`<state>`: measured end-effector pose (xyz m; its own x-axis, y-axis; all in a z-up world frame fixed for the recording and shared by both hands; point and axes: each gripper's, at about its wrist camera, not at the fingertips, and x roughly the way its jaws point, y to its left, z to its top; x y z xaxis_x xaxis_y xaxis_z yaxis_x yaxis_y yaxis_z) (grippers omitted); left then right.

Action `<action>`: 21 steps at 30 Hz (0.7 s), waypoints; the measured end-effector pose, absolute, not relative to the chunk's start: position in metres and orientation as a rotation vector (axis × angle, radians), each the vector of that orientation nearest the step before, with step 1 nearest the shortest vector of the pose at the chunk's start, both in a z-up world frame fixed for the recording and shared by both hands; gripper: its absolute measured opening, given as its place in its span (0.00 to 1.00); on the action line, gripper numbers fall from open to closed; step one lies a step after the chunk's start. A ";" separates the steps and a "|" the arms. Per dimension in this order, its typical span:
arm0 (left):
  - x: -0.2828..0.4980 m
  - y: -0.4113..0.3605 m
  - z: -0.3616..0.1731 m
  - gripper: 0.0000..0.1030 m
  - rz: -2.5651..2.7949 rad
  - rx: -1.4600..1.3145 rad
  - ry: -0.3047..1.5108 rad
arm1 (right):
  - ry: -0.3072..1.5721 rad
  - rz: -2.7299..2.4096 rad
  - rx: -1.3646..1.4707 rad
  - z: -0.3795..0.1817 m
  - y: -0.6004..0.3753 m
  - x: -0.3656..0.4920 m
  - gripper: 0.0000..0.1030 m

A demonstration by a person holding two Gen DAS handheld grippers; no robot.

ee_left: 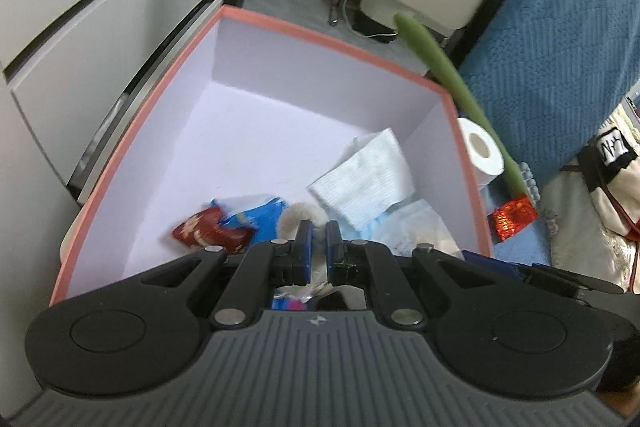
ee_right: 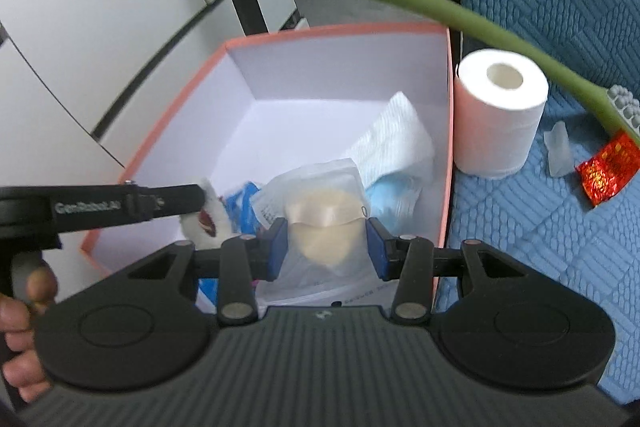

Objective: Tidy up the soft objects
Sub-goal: 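Open both tools to drop the puff packet and ring into the pink box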

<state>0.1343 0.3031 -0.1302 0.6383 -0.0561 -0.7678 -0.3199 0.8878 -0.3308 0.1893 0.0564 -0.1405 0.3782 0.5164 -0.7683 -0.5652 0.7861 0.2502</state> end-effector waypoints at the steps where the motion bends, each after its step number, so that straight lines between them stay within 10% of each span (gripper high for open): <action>1: 0.133 0.306 -0.132 0.08 0.162 -0.475 0.878 | 0.965 0.691 -0.058 -0.142 0.057 0.189 0.45; 21: 0.123 0.303 -0.096 0.35 0.214 -0.438 0.798 | 0.860 0.733 -0.034 -0.095 0.038 0.183 0.57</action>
<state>0.1228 0.3028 -0.0964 0.6826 0.0218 -0.7305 -0.3464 0.8898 -0.2971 0.1835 0.0379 -0.0954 0.4263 0.5735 -0.6995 -0.5998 0.7581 0.2560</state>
